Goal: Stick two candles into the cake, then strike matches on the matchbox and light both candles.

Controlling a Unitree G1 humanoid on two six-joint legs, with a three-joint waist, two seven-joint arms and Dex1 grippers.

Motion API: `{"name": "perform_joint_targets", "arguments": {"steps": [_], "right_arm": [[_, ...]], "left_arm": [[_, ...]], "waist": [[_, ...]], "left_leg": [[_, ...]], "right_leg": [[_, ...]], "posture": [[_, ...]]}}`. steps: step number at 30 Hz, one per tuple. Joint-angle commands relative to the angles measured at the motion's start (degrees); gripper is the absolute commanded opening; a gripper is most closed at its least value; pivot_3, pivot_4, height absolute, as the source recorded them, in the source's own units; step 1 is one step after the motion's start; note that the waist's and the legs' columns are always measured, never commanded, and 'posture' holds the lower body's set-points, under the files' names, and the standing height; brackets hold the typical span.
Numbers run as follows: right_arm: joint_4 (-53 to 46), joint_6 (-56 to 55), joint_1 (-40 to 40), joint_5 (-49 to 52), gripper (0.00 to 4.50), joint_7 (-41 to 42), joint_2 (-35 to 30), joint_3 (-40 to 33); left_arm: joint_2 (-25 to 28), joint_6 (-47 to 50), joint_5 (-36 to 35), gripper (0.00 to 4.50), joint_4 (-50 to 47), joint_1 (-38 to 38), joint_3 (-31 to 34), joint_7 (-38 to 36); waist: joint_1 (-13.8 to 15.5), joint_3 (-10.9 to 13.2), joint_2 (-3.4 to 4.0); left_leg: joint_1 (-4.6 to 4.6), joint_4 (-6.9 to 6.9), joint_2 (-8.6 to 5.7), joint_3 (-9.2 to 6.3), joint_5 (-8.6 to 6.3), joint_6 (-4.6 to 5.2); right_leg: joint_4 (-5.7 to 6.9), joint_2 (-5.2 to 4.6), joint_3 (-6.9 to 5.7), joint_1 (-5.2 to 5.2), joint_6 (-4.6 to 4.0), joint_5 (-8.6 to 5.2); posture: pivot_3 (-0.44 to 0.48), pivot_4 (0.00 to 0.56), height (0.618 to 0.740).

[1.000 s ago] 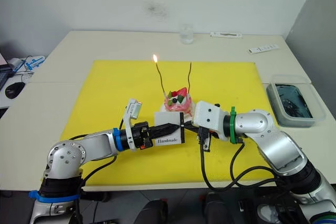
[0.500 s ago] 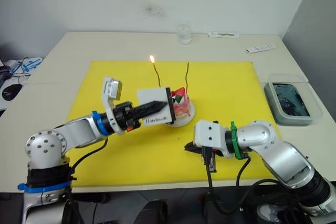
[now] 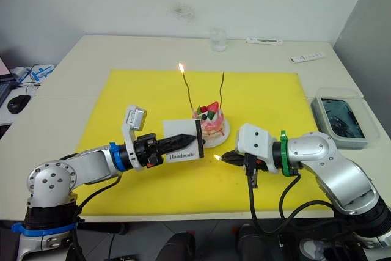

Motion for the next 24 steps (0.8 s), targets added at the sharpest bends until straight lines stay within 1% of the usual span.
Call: {"name": "perform_joint_targets", "arguments": {"steps": [1, 5, 9, 13, 15, 24], "right_arm": [[-1.09, -0.13, -1.25, 0.91, 0.05, -0.69, -0.35, -1.82], [-1.05, -0.18, -1.64, 0.92, 0.05, -1.29, -0.39, -2.31], [-0.53, 0.75, -4.3, 1.92, 0.05, -2.34, -0.3, -4.58], [1.0, 2.25, -7.72, 2.64, 0.05, -3.99, 0.4, -6.35], [2.12, 2.88, -9.74, 2.52, 0.05, -5.1, 0.97, -6.75], [8.14, 1.99, -16.92, -0.98, 0.05, -11.77, 4.56, -6.25]], "left_arm": [[0.58, -0.58, -0.4, 0.0, -2.14, -0.4, -0.2, -0.18], [1.44, 0.01, -0.16, 0.0, -3.1, 0.04, -0.62, -0.06], [4.52, -0.23, 4.07, 0.0, -4.63, 3.53, -1.82, -2.79], [5.64, -0.9, 6.77, 0.0, -5.29, 6.26, -3.0, -5.0], [5.97, -1.05, 8.08, 0.0, -5.69, 7.21, -3.62, -6.25], [5.39, -1.58, 11.85, 0.0, -6.39, 7.78, -5.4, -9.95]], "waist": [[0.0, 0.0, 0.0], [-0.01, 0.0, 0.0], [-0.23, 0.0, 0.01], [-0.16, 0.0, 0.0], [-0.16, 0.0, 0.0], [-0.18, 0.0, 0.0]], "left_leg": [[0.0, 0.0, 0.0, 0.0, 0.0, 0.0], [0.0, -0.01, 0.0, 0.0, 0.0, 0.0], [0.0, -0.02, 0.0, 0.02, 0.0, 0.0], [0.0, -0.02, 0.01, 0.02, 0.0, 0.0], [0.0, -0.02, 0.01, 0.02, 0.0, 0.0], [0.0, -0.04, 0.02, 0.04, 0.0, 0.0]], "right_leg": [[0.0, 0.0, 0.0, 0.0, 0.0, 0.0], [0.0, 0.0, -0.01, -0.01, -0.01, -0.01], [0.0, 0.0, 0.02, -0.01, -0.01, -0.01], [0.01, 0.0, -0.01, -0.03, -0.08, -0.04], [0.01, 0.0, 0.0, -0.02, -0.26, -0.15], [0.0, 0.0, 0.01, -0.03, -0.22, -0.13]], "posture": [[0.0, 0.15, 0.74], [0.0, 0.15, 0.74], [0.0, 0.15, 0.74], [0.0, 0.15, 0.74], [0.0, 0.15, 0.74], [0.0, 0.15, 0.74]]}}
